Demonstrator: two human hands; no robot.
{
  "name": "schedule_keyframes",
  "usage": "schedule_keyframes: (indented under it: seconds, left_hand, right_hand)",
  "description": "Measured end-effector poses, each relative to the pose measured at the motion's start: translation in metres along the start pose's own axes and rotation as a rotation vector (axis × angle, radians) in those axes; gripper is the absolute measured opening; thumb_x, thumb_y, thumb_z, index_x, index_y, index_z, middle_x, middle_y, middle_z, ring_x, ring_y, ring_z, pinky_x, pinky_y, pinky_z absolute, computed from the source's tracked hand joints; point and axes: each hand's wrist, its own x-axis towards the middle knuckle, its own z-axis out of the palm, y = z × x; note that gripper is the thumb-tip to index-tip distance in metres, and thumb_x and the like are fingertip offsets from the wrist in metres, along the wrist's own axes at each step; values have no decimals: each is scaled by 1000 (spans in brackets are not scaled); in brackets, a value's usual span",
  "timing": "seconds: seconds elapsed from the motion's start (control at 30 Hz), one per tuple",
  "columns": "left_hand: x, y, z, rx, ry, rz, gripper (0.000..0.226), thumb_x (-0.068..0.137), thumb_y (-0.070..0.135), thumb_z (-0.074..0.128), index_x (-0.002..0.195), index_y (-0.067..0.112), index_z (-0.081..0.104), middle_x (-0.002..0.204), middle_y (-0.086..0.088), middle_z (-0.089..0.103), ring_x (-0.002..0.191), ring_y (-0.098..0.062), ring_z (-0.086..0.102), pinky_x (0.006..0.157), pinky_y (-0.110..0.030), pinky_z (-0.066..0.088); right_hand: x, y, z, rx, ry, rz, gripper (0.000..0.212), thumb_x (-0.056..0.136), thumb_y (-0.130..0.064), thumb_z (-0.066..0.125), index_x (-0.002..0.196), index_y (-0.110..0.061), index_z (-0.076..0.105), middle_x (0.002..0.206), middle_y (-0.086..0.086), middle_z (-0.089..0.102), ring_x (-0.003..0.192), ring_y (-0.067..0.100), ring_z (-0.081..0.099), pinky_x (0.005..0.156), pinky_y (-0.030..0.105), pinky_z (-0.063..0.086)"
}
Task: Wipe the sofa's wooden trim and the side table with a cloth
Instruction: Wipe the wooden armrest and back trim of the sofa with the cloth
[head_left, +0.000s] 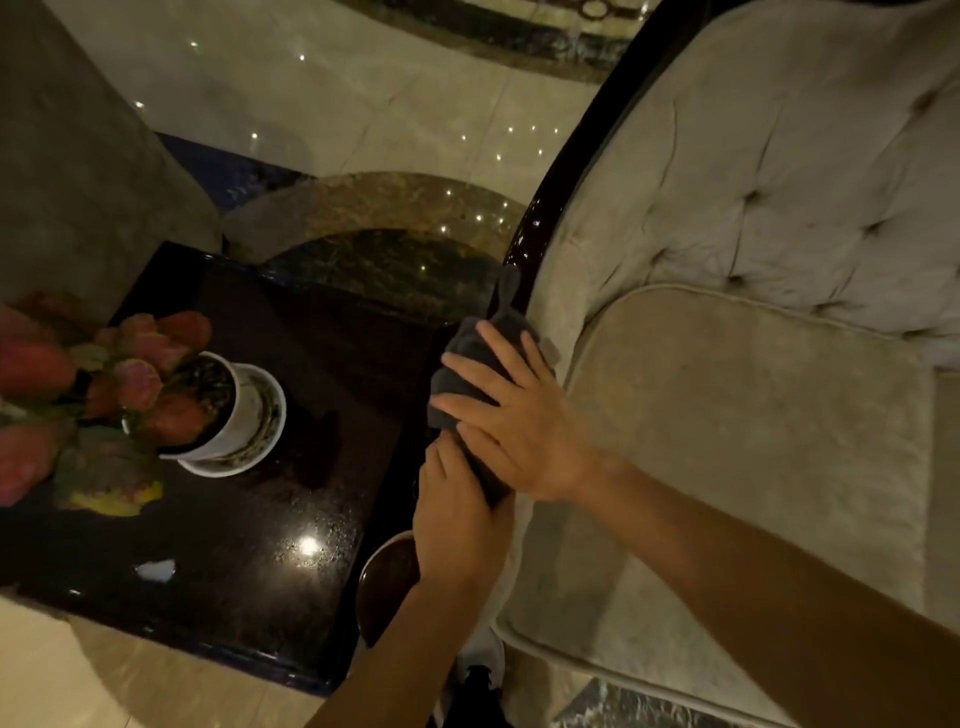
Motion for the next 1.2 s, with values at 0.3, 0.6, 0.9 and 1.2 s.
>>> schedule_keyframes:
  seconds: [0.3,0.6,0.9,1.2]
  left_hand:
    - [94,51,-5,164,20,21,84,86,59,51,150,15,18,147,-5,36,128,-25,48,90,-40,50]
    - [177,87,12,285,9,74,70,92,61,33,145,15,26,140,-4,44,117,-22,55,81,-36,51]
    - [269,133,25,379,-143,120,60,96,48,36,141,11,28,131,-4,48,111,-22,56,77,-33,50]
    - [266,144,23,451,-151,75,53,93,57,29,121,16,43,114,-1,55,101,-20,55,68,-33,50]
  right_hand:
    - [122,109,-22,61,31,481,38,106,-35,36,129,-31,66,159,0,41,156,35,2,124,59,-1]
    - [164,228,-64,-353,-67,349,46,102,-39,31,126,-25,67,151,2,50,154,34,15,124,54,5]
    - [160,265,-90,-383,-134,18,36,104,-38,39,124,-26,66,140,6,59,147,36,33,123,55,16]
    - [180,241,-75,-332,-34,360,34,98,-38,44,101,-23,74,121,7,68,137,36,40,121,58,16]
